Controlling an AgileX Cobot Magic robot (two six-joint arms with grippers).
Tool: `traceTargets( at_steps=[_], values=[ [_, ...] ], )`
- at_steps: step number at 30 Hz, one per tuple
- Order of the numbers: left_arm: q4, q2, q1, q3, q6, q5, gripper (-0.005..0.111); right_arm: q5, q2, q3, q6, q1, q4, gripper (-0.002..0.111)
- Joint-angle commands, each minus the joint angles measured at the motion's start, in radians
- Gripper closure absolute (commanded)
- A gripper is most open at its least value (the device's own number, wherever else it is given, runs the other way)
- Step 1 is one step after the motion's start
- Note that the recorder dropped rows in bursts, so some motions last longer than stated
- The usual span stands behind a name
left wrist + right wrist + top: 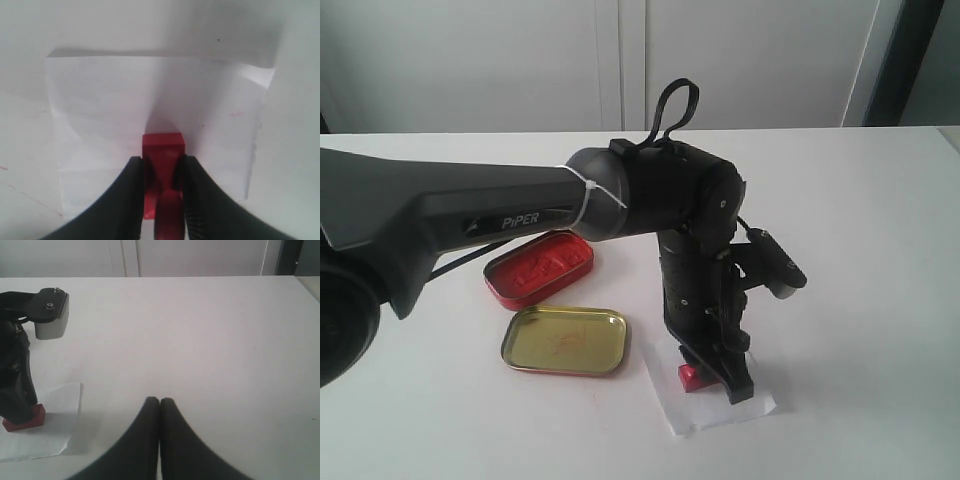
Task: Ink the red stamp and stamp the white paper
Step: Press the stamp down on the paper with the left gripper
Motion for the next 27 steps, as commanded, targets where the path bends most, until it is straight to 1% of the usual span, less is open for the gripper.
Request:
traceTargets(
  at_steps=[1,7,27],
  values=[
    [-0.018,0.065,-0.010,0.031,0.012,0.019,0.107,-0.014,-0.005,0.006,-0.002,-0.006,0.001,0.108],
    [-0.059,0.065,-0.012,0.031,0.012,0.021,0.107,-0.014,-0.005,0.006,-0.002,-0.006,0.001,0.108],
    [-0.048,0.029,-0.012,0.031,0.030,0.027,0.107,-0.014,-0.005,0.006,-0.002,-0.006,0.001,0.108]
  ],
)
